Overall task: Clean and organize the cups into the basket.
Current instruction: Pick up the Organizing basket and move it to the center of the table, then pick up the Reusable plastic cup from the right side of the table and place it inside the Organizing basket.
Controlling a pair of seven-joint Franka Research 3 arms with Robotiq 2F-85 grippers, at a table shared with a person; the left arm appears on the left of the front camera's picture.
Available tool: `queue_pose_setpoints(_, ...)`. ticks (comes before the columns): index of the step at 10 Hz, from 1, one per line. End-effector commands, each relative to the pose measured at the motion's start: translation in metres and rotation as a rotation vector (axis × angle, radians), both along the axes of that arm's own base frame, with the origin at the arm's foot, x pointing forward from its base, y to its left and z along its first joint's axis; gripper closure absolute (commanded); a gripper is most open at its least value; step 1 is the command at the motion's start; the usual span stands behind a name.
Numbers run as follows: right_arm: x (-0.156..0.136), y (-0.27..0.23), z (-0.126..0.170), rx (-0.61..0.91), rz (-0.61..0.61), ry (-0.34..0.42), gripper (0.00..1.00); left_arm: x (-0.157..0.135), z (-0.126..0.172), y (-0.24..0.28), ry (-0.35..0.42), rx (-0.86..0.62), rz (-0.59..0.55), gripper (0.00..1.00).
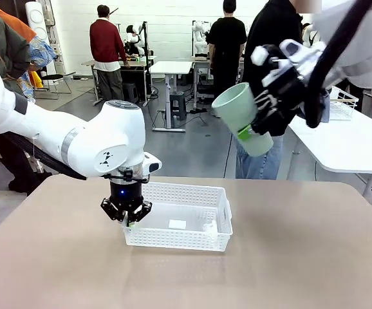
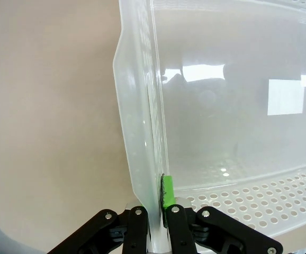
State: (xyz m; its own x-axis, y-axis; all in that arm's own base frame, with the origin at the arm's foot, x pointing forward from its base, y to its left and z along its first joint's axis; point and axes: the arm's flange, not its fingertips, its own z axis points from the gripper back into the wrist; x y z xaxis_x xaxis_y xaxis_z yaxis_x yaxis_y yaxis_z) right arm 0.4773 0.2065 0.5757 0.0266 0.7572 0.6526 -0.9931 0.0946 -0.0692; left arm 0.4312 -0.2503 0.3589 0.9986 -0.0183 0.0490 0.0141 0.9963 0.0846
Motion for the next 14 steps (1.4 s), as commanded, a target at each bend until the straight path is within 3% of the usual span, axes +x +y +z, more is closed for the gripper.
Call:
queue_pose_setpoints(1, 0.026, 0.037, -0.006, -0.236, 0.024, 0.091, 0.16, -0.001, 0.001, 0.0, -0.011, 0.013, -0.013, 1.0)
queue_pose_setpoints(4, 0.032, 0.094, -0.054, -0.392, 0.092, 0.14, 0.16, -0.001, 0.001, 0.0, -0.011, 0.013, -0.013, 1.0)
queue_pose_setpoints(8, 0.013, 0.118, -0.104, -0.317, 0.235, 0.164, 0.16, -0.001, 0.001, 0.0, -0.011, 0.013, -0.013, 1.0)
queue_pose_setpoints(14, 0.015, 0.128, -0.105, -0.367, 0.204, 0.166, 0.16, -0.001, 0.001, 0.0, -0.011, 0.013, -0.013, 1.0)
